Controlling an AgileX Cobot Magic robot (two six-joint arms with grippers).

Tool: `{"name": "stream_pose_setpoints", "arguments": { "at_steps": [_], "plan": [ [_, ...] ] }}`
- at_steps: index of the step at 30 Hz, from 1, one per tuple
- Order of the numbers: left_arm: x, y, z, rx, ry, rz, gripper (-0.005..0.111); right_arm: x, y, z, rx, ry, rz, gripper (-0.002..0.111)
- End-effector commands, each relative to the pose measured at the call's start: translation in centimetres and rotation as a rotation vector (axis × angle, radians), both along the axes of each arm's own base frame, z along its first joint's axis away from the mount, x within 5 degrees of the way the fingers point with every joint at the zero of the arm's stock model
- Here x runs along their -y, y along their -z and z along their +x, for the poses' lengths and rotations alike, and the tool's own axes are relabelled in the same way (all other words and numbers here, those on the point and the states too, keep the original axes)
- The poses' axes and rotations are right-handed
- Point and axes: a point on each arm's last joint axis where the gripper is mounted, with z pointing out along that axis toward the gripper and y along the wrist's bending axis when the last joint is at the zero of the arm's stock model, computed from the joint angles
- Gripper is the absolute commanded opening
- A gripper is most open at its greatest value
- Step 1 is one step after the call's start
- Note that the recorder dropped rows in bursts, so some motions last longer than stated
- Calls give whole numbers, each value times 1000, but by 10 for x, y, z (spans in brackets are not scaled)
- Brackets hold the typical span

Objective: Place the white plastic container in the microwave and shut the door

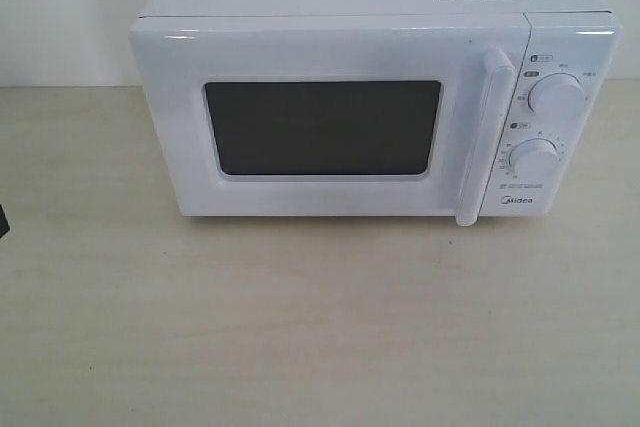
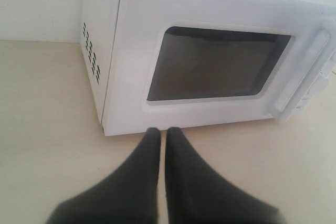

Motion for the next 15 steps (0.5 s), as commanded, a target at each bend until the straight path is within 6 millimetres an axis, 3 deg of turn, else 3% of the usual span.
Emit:
{"name": "stream_pose_setpoints", "arguments": {
  "at_steps": [1, 15],
  "plan": [
    [-1, 0, 0, 4, -6, -6, 4, 1, 0, 0, 10, 2, -22, 0],
    [0, 0, 0, 3, -4, -6, 4, 14, 0, -1, 24, 240, -16, 0]
  ]
}}
